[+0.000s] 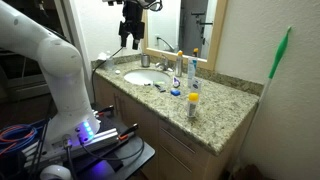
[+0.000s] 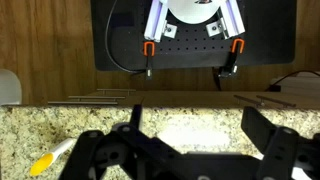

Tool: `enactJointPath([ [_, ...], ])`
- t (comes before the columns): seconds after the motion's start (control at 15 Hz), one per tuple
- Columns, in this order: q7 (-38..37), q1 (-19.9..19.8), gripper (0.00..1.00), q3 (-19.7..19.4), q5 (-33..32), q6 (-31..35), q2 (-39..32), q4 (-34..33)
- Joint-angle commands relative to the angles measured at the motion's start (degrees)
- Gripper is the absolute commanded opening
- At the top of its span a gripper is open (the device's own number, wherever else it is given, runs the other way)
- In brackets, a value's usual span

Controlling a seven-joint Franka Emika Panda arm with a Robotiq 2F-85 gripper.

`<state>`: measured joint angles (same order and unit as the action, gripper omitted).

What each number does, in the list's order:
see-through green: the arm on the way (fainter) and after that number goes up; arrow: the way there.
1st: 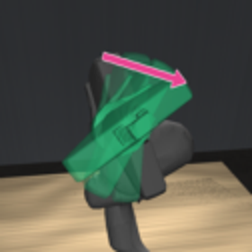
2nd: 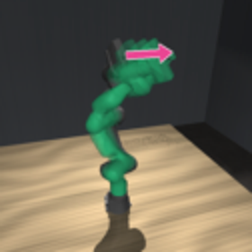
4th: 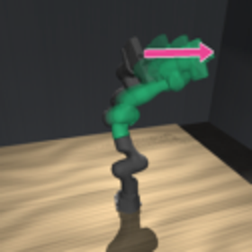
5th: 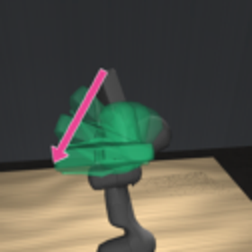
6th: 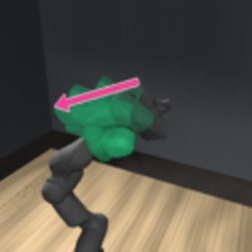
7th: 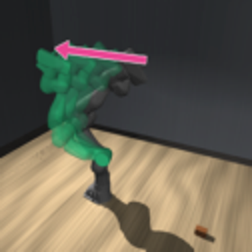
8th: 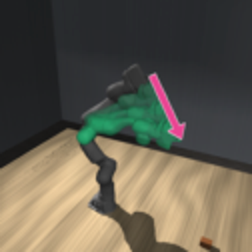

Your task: Move the tube across the sink

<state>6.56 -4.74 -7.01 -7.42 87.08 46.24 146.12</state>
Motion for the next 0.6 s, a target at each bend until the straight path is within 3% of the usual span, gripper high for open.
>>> enactJointPath([
  [0.0, -0.10, 0.17, 1.00, -0.11, -0.04, -0.09, -0.02, -0.08],
  [0.2, -8.26, -2.51, 1.00, 1.22, 0.62, 2.69, 1.78, 0.97],
  [0.33, -14.77, -3.08, 1.00, 2.12, 3.58, -0.27, 1.81, 0.91],
  [0.4, -16.90, -3.48, 1.00, 1.36, 4.22, 2.28, -4.86, -3.23],
  [0.53, -19.62, -5.68, 1.00, -0.69, 3.64, 4.61, -7.98, -5.14],
])
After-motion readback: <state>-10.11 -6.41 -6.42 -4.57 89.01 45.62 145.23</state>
